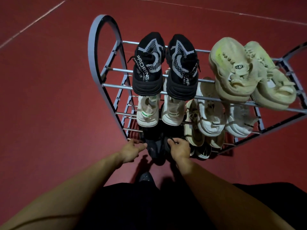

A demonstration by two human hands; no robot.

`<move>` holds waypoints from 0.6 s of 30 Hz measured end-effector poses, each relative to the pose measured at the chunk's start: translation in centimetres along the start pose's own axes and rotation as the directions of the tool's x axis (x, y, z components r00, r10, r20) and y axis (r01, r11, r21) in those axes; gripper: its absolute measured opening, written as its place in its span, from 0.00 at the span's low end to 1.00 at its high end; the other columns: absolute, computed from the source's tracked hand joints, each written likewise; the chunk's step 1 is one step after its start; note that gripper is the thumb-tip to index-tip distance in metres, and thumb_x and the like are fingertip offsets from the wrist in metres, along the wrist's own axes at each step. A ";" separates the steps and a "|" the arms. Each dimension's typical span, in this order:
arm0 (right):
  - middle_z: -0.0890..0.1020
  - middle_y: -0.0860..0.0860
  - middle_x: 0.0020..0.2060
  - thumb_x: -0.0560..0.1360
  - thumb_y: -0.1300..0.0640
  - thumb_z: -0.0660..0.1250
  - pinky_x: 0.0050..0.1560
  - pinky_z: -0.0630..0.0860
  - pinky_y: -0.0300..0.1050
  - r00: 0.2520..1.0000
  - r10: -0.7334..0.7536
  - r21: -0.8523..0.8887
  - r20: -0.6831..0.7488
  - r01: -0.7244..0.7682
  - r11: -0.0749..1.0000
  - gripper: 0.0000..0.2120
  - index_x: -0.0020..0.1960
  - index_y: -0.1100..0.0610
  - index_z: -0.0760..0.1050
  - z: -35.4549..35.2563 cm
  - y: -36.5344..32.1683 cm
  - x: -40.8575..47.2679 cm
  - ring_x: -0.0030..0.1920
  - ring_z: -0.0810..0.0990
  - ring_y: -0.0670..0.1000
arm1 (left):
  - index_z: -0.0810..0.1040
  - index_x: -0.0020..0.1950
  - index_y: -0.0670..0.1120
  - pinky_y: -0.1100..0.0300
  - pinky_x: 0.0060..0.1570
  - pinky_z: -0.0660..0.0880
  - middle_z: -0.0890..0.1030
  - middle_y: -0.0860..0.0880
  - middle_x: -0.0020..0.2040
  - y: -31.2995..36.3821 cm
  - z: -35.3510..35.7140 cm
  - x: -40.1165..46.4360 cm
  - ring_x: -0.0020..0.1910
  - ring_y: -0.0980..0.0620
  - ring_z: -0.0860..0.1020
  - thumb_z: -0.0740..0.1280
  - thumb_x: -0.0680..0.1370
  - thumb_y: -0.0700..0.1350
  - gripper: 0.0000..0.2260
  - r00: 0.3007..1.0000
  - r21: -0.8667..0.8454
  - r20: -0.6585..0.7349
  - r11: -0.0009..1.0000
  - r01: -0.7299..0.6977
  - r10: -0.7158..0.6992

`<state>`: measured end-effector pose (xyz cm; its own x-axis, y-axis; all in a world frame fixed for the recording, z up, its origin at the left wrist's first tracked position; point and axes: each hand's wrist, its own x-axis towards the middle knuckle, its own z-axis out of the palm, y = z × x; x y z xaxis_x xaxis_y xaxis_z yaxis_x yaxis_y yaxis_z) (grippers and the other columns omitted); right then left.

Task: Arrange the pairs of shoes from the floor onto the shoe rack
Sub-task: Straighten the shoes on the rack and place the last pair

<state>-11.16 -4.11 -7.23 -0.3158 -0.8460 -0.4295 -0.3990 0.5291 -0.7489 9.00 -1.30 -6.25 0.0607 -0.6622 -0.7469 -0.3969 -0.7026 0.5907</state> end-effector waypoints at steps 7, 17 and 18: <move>0.83 0.54 0.51 0.75 0.59 0.71 0.60 0.78 0.52 0.996 -0.050 0.225 0.068 0.034 0.974 0.11 0.57 0.59 0.79 -0.3 3.6 1.1 0.52 0.83 0.52 | 0.66 0.69 0.49 0.52 0.52 0.77 0.77 0.51 0.49 0.4 3.3 1.2 0.50 0.49 0.78 0.66 0.81 0.55 0.20 0.997 -0.227 -0.005 0.971 0.077 -0.081; 0.74 0.56 0.64 0.71 0.53 0.76 0.46 0.82 0.51 0.899 0.308 0.610 0.313 -0.438 0.660 0.27 0.65 0.60 0.70 1.3 5.4 3.4 0.60 0.78 0.56 | 0.70 0.68 0.42 0.52 0.51 0.76 0.78 0.46 0.50 -2.6 7.3 7.0 0.47 0.49 0.78 0.68 0.80 0.41 0.17 0.978 -0.633 -0.179 0.774 -0.033 -0.105; 0.78 0.57 0.60 0.72 0.52 0.75 0.45 0.81 0.47 0.894 0.279 0.590 0.351 -0.443 0.675 0.20 0.59 0.59 0.75 1.4 5.9 3.4 0.56 0.80 0.56 | 0.70 0.65 0.40 0.51 0.52 0.76 0.77 0.46 0.48 -3.0 7.0 7.3 0.47 0.48 0.77 0.70 0.79 0.41 0.18 0.966 -0.618 -0.226 0.785 -0.041 -0.127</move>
<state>-13.35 -3.95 -13.78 -0.0916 -0.6310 -0.7703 0.3787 0.6934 -0.6130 4.22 -2.22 -15.65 0.3159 -0.6090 -0.7276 0.2520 -0.6855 0.6831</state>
